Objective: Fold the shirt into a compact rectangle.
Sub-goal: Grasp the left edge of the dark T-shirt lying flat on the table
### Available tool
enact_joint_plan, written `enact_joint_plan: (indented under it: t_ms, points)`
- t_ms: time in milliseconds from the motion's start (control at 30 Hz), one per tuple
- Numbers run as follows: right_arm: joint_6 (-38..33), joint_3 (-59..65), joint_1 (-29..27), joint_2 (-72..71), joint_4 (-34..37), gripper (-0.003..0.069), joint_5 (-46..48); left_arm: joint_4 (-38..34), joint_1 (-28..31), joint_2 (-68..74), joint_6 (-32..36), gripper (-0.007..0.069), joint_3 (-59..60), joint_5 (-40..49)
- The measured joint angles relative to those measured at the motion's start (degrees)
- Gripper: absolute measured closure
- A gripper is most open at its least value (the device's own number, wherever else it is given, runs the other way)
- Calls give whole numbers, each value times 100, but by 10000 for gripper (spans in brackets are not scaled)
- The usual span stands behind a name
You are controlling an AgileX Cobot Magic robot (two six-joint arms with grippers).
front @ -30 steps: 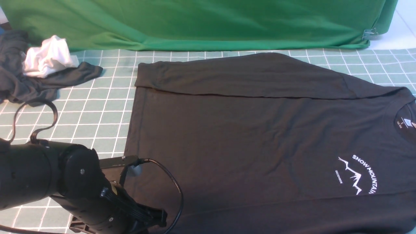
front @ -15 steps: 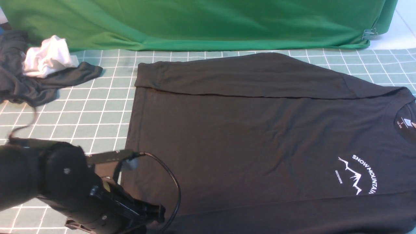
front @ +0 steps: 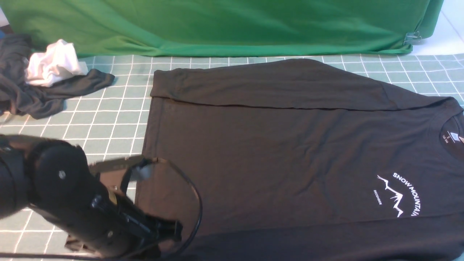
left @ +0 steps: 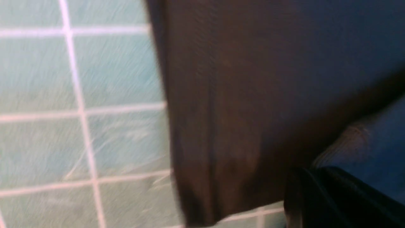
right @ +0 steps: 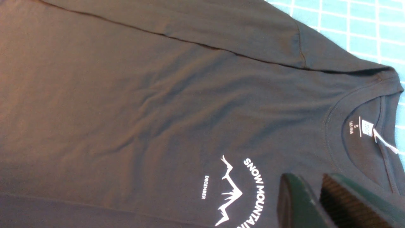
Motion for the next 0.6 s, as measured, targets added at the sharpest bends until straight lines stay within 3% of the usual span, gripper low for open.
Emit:
enact_joint_plan:
  t_ms: [267, 600]
  points:
    - [0, 0, 0, 0, 0, 526, 0, 74, 0, 374, -55, 602, 407, -674]
    - [5, 0, 0, 0, 0, 513, 0, 25, 0, 417, 1, 592, 455, -794]
